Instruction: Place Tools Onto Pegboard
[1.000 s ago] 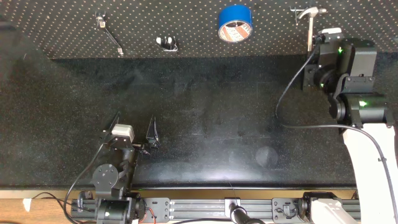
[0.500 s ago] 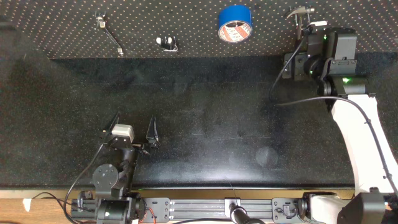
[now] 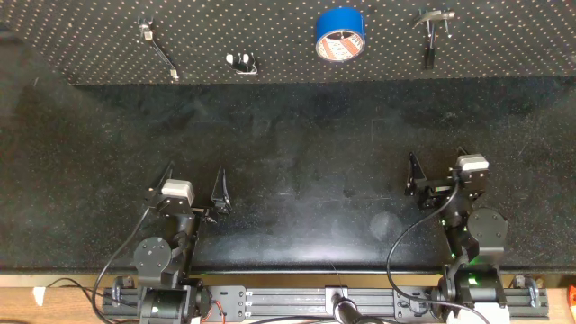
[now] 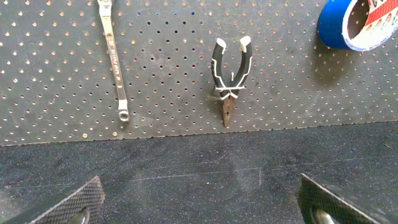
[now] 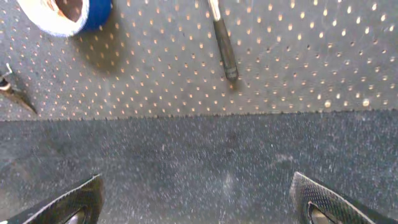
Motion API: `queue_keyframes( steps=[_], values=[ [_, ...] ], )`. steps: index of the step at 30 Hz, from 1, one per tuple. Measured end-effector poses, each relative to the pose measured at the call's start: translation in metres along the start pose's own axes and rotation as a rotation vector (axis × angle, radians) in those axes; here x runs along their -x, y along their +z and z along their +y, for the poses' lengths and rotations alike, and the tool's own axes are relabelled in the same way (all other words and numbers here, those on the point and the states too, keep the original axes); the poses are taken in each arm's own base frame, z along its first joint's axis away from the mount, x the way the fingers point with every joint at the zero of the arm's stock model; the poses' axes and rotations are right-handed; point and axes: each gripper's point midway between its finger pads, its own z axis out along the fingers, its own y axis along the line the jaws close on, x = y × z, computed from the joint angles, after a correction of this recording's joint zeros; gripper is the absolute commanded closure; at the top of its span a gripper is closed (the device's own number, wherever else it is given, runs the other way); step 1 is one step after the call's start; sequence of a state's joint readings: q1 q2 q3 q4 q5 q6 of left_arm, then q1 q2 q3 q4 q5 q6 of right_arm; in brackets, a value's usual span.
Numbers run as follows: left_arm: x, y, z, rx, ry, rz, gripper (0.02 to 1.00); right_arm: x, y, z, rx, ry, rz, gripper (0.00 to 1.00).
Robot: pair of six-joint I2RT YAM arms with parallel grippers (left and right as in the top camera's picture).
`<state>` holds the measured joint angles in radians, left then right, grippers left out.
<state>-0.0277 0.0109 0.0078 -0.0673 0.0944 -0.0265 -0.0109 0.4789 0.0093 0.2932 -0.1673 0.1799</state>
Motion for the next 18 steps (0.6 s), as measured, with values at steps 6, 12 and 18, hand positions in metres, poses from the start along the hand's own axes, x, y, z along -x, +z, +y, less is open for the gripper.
queue_keyframes(
  steps=[6, 12, 18],
  values=[
    [0.000, 0.000, 0.000, 0.000, 0.000, 0.000, 0.020, 0.014, -0.028, 0.004, -0.005, 0.005, -0.085, 0.025],
    [0.000, 0.000, 0.000, 0.000, 0.000, 0.000, 0.023, 0.018, -0.030, 0.020, 0.054, -0.008, -0.105, 0.025],
    [0.000, 0.000, 0.000, 0.000, 0.000, 0.000, 0.023, 0.017, -0.030, 0.020, 0.043, -0.173, -0.107, 0.027]
  ],
)
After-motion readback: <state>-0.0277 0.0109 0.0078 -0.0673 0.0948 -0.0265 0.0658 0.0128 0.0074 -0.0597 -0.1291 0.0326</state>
